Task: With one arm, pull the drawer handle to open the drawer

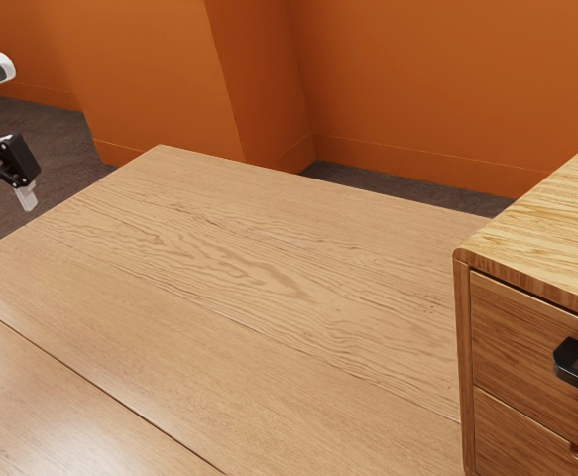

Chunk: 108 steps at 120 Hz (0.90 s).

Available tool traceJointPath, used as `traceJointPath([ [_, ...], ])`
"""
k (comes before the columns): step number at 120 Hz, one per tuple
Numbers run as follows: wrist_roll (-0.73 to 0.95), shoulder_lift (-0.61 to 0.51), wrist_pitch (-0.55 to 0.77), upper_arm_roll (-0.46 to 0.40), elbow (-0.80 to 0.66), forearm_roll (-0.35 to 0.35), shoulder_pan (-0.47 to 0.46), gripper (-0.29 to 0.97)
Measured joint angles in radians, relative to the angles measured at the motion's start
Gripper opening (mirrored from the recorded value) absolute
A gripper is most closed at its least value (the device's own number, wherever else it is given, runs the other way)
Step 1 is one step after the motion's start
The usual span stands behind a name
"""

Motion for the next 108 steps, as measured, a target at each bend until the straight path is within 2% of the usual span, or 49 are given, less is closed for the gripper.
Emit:
traceJointPath([
  [20, 0.002, -0.003, -0.002, -0.003, 0.010, 0.002, -0.002, 0.66],
  [29, 0.004, -0.035, -0.035, -0.030, 0.182, -0.006, -0.013, 0.66],
  [37, 0.005, -0.050, -0.062, -0.080, 0.246, -0.024, -0.008, 0.66],
  [57, -0.001, -0.006, -0.097, -0.205, 0.265, -0.043, -0.023, 0.66],
  [74, -0.013, 0.019, -0.112, -0.237, 0.258, -0.053, -0.019, 0.66],
  [80, -0.016, 0.001, -0.117, -0.247, 0.202, -0.069, -0.024, 0.66],
  [84, -0.018, -0.034, -0.118, -0.263, 0.101, -0.090, -0.023, 0.66],
  [93, -0.023, -0.134, -0.121, -0.374, -0.093, -0.095, -0.015, 0.66],
  [108, -0.026, -0.204, -0.128, -0.451, -0.205, -0.081, -0.027, 0.66],
])
